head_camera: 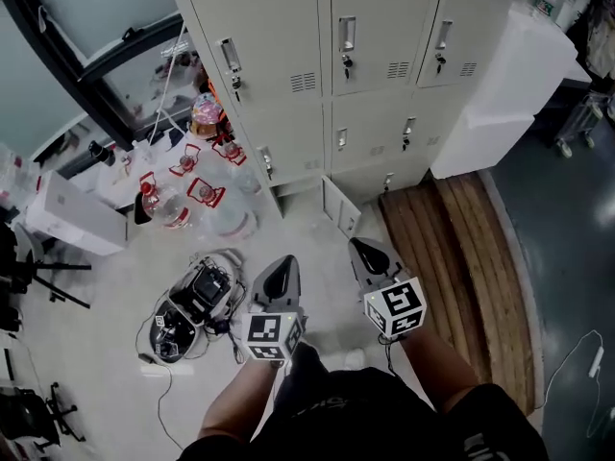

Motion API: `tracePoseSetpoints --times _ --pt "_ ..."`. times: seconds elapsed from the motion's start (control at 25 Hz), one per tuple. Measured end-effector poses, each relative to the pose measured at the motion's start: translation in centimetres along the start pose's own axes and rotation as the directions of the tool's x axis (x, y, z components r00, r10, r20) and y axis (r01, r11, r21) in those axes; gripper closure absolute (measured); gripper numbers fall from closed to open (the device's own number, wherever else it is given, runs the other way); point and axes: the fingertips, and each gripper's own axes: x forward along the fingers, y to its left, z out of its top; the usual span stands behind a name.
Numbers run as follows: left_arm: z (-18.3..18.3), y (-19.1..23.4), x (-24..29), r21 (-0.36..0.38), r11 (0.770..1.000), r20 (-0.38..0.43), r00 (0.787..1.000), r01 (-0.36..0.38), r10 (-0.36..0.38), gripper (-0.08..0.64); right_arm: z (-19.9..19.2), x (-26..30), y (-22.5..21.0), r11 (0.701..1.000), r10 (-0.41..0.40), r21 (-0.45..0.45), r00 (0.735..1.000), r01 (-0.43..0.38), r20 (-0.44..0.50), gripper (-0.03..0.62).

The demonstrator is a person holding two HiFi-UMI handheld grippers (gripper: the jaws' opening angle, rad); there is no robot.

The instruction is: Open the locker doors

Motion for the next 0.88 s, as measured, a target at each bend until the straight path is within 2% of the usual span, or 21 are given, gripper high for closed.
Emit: tracePoseSetpoints --times 0.36,0.88 --pt "-1.9 -6.5 -2.6 -0.007 0.999 -0.006 0.999 -0.045 0.045 0.561 -1.1 -6.3 -1.4 0.999 0.045 -0.004 0.999 -0.045 0.010 0.592" --pt "-2.0 -9.9 -4.1 0.004 0.998 0.006 0.998 -0.061 0.060 0.561 -1.6 -10.7 -2.2 0.999 0.040 0.010 0.999 -0.041 0.032 0.592"
